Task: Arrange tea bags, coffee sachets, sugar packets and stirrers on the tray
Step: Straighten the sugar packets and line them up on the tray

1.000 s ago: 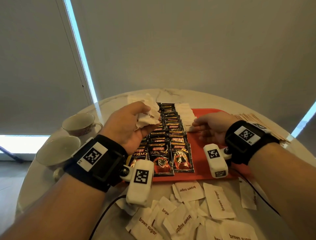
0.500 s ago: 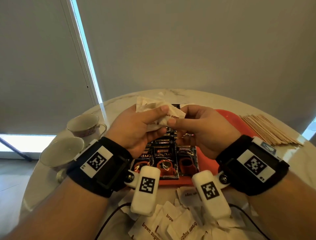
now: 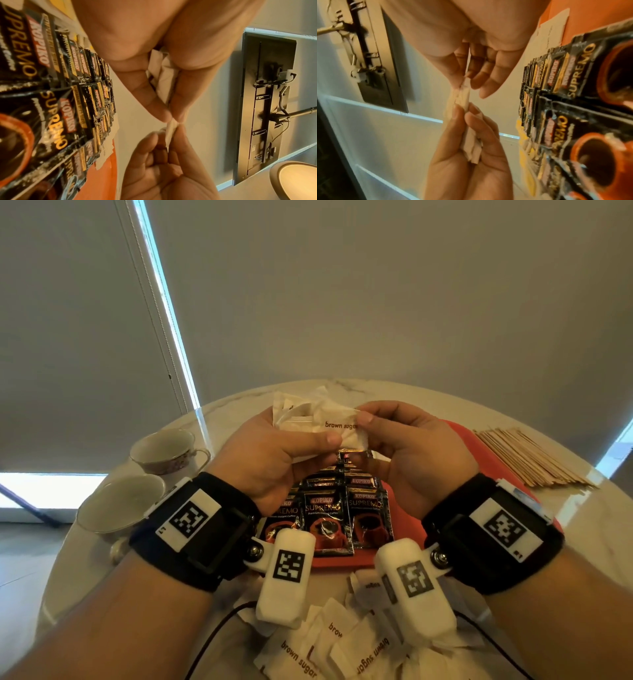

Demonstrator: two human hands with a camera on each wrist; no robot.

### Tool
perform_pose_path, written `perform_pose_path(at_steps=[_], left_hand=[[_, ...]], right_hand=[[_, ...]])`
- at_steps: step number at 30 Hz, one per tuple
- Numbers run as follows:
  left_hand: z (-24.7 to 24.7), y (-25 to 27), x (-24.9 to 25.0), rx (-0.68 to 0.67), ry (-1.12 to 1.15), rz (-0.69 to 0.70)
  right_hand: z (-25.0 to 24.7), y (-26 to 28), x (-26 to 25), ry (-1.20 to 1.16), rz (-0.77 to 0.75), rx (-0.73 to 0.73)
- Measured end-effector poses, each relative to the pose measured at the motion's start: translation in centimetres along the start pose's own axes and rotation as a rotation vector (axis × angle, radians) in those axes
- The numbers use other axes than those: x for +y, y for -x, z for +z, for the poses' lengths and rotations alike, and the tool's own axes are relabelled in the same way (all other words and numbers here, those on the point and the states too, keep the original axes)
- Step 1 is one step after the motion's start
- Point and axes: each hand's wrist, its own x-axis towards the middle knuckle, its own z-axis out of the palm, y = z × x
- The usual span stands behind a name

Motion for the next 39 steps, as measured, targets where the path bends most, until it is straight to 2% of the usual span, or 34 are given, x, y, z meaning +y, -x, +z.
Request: perform_pose_path(at_steps=[3, 8, 10, 16, 21, 25, 29, 33, 36, 39], left_hand=[[0.0, 0.0, -0.1, -0.001, 0.000, -0.005], [0.3, 0.3, -0.3, -0.005, -0.074, 0.016], [0.4, 0.4, -0.3, -0.006, -0.084, 0.016], [0.3, 0.0, -0.4, 0.014, -0.073, -0.008], [0.3, -0.1, -0.7, 0.025, -0.098, 0.009], [0.1, -0.4, -0.8, 0.061, -0.053, -0.017], [-0.3, -0.7, -0.8, 0.129, -0.036, 0.005], [-0.4, -0.7, -0.6, 0.138, -0.038, 0.017], [-0.4, -0.6, -0.4, 0.133, -0.032, 0.015], [-0.4, -0.5, -0.3, 0.133, -0.034, 0.011]], right_hand=[[-0.2, -0.2, -0.4, -0.070, -0.010, 0.038], [-0.7, 0.1, -0.2, 0.135, 0.127, -0.113], [-0.9, -0.1, -0.2, 0.167, 0.122, -0.097], [-1.4, -0.5, -0.5, -0.015, 0.031, 0.014], [-1.8, -0.3, -0.6, 0.152, 0.158, -0.099], [-2.3, -1.2, -1.3, 0.144, 0.106, 0.008], [-4.5, -3.2, -1.8, 0.207, 0.114, 0.198], [-8.0, -5.1, -1.1, 0.405, 0.289, 0.339], [-9.5, -5.5, -0.7, 0.541, 0.427, 0.366], [-9.6, -5.9, -0.8, 0.641, 0.461, 0.353]])
